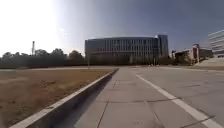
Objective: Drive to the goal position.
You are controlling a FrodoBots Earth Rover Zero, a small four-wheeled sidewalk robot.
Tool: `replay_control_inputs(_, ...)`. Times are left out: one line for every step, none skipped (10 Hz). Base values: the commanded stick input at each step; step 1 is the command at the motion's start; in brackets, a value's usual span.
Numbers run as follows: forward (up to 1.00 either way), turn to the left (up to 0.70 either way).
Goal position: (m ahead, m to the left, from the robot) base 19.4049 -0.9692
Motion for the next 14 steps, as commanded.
replay_control_inputs(0.05,0.0)
replay_control_inputs(0.05,0.0)
replay_control_inputs(0.05,0.0)
replay_control_inputs(0.05,0.0)
replay_control_inputs(0.05,0.0)
replay_control_inputs(0.05,0.0)
replay_control_inputs(0.05,0.0)
replay_control_inputs(0.05,0.0)
replay_control_inputs(0.05,0.0)
replay_control_inputs(0.05,0.0)
replay_control_inputs(0.05,0.0)
replay_control_inputs(0.05,0.0)
replay_control_inputs(0.05,0.0)
replay_control_inputs(0.04,0.0)
